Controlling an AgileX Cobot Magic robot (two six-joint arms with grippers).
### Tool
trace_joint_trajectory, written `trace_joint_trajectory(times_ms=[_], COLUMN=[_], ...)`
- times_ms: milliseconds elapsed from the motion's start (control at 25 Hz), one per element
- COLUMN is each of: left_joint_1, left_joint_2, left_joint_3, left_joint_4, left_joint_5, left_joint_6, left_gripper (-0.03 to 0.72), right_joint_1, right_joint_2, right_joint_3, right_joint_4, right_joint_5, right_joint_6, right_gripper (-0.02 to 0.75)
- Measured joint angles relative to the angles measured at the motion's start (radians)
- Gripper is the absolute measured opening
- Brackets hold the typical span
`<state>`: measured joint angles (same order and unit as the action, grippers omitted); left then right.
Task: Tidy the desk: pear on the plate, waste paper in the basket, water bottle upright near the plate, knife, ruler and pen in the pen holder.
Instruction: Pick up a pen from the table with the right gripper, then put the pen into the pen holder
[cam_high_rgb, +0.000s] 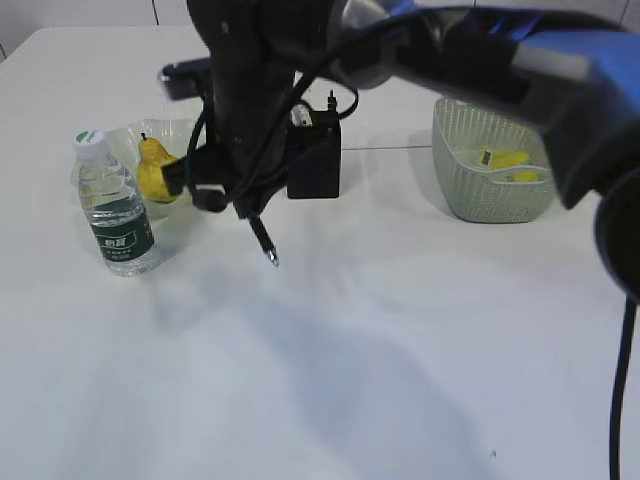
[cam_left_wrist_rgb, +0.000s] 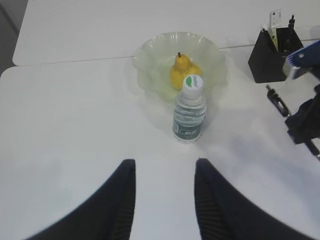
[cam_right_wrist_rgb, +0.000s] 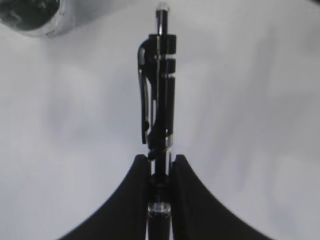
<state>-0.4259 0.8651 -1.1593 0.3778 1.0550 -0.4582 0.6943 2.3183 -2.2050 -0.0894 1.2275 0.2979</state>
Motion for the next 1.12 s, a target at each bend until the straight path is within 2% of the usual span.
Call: trace_joint_trajectory(times_ms=[240, 560, 760, 840, 960, 1120], left_joint_1=[0.000, 0.000, 0.000, 0.000, 0.000, 0.000], left_joint_2=[0.000, 0.000, 0.000, 0.000, 0.000, 0.000], left_joint_3=[0.000, 0.000, 0.000, 0.000, 0.000, 0.000], left_joint_4=[0.000, 0.000, 0.000, 0.000, 0.000, 0.000], left_joint_5=[0.000, -0.008, -0.015, -0.028, -0.053, -0.102], left_joint_6=[0.000, 0.000, 0.000, 0.000, 0.000, 0.000], left_gripper=[0.274, 0.274, 0.274, 0.274, 0.274, 0.274], right_joint_1=[0.000, 0.000, 0.000, -0.007, -0.034, -0.102], right_joint_2=[-0.180, -0.426, -0.529, -0.543, -0.545, -0.545], right_joint_3=[0.000, 0.000, -0.001, -0.003, 0.002, 0.068], right_joint_4=[-0.091, -0.128, -0.246, -0.296, -0.311, -0.313], right_joint_5=[0.014, 0.028, 0.025, -0.005, -0.082, -0.266], right_joint_6=[-0.050, -0.161, -0.206, -0.208, -0.213, -0.213], right_gripper=[0.088, 0.088, 0.087, 0.087, 0.087, 0.087])
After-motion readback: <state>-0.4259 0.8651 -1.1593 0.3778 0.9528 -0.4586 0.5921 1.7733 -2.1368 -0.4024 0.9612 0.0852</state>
